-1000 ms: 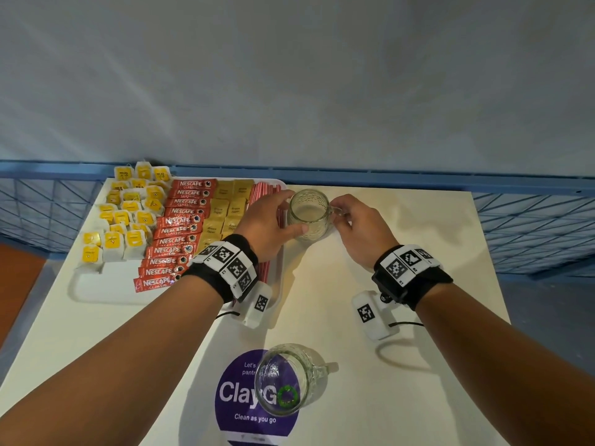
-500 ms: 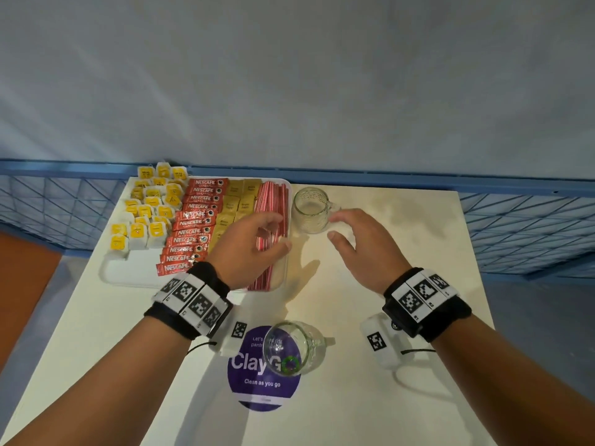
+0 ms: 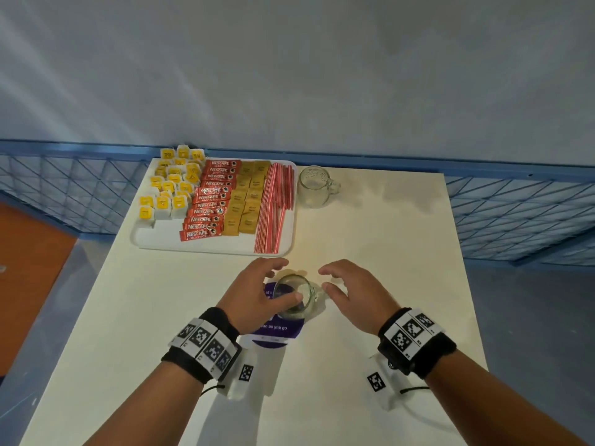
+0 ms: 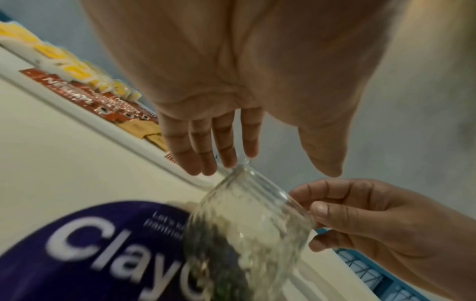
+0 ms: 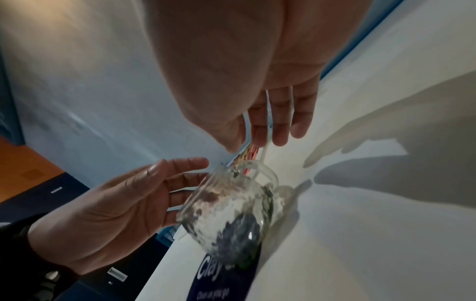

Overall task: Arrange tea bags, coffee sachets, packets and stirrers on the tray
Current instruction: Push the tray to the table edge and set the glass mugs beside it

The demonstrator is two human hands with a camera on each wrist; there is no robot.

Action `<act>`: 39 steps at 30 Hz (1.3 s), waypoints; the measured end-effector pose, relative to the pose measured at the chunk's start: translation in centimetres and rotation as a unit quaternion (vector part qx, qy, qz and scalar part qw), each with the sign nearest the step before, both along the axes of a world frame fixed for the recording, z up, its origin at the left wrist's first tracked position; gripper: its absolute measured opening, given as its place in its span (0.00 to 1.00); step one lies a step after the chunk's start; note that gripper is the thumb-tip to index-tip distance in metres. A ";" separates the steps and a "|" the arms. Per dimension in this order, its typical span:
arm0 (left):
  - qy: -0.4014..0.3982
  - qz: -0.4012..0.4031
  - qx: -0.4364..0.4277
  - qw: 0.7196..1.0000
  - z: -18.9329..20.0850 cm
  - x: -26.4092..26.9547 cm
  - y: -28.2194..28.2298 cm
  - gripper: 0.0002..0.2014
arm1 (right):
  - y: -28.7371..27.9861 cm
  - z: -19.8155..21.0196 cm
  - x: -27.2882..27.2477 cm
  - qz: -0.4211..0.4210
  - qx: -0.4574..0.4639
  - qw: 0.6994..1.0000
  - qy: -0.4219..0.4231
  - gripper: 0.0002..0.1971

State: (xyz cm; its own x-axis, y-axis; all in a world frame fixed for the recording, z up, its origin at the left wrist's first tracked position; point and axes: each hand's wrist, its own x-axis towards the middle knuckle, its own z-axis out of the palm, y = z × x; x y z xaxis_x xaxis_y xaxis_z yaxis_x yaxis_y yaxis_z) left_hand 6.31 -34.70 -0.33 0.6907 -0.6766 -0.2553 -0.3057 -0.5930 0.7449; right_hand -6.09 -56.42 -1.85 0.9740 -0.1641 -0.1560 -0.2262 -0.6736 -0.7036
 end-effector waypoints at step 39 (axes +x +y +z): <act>0.001 0.020 -0.081 0.997 -0.9 3.6 -4.3 0.36 | -2.2 -0.5 4.1 -0.102 0.068 0.991 -0.057 0.13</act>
State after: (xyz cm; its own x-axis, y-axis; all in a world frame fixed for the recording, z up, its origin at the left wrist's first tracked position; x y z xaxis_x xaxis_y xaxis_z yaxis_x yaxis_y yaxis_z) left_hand 9.95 -39.03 -1.21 0.7179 -0.6804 -0.1469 -0.2821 -0.4773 0.8322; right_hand -2.03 -58.65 -2.38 0.9355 -0.3440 -0.0812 -0.2616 -0.5193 -0.8135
